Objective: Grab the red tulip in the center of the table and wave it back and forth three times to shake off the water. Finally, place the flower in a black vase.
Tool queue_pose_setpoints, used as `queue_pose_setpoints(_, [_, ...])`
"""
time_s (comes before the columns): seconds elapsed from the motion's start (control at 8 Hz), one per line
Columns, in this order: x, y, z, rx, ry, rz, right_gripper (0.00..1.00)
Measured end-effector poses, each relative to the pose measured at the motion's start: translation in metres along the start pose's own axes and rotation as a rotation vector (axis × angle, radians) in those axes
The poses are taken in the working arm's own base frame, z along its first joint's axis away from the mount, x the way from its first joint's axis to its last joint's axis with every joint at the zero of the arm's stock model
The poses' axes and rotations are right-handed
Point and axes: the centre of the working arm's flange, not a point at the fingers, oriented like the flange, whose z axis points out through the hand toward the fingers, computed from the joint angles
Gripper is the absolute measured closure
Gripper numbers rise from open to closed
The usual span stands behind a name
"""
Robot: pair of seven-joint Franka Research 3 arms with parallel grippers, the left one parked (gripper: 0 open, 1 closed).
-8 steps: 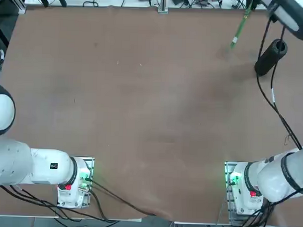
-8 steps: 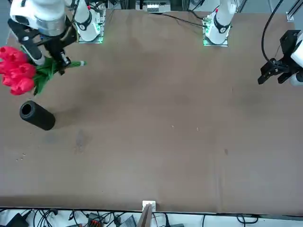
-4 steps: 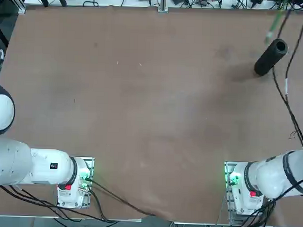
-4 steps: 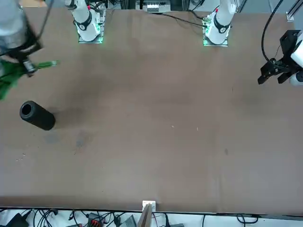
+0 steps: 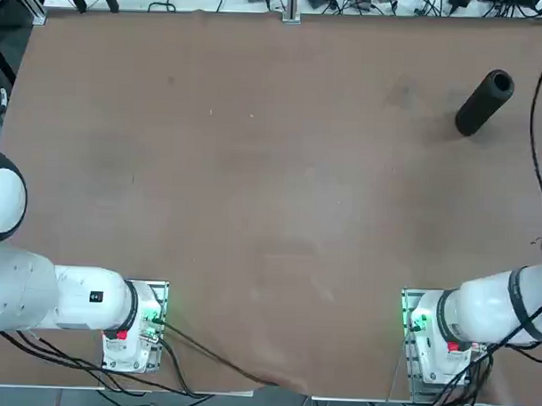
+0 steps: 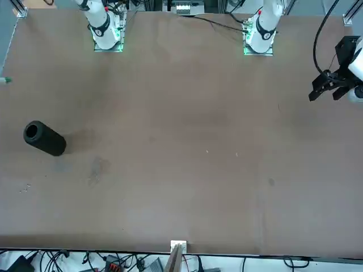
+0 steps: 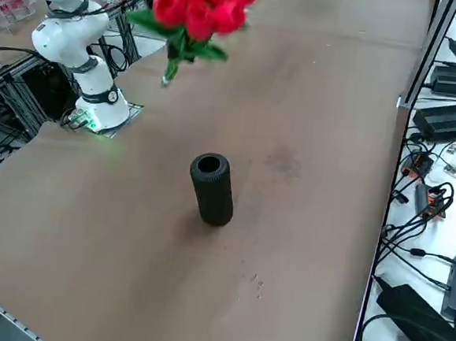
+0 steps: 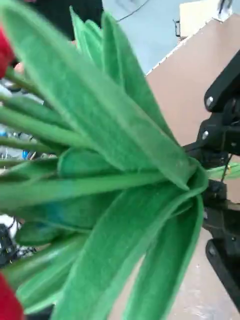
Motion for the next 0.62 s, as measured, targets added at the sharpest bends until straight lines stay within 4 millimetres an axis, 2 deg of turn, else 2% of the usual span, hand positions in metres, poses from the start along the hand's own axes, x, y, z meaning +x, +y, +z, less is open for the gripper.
queue_pose_setpoints(0.38, [-0.014, -0.058, 0.062, -0.052, 0.087, 0.271, 0.86])
queue_pose_setpoints(0.62, [-0.027, -0.081, 0.108, -0.100, 0.156, 0.383, 0.86])
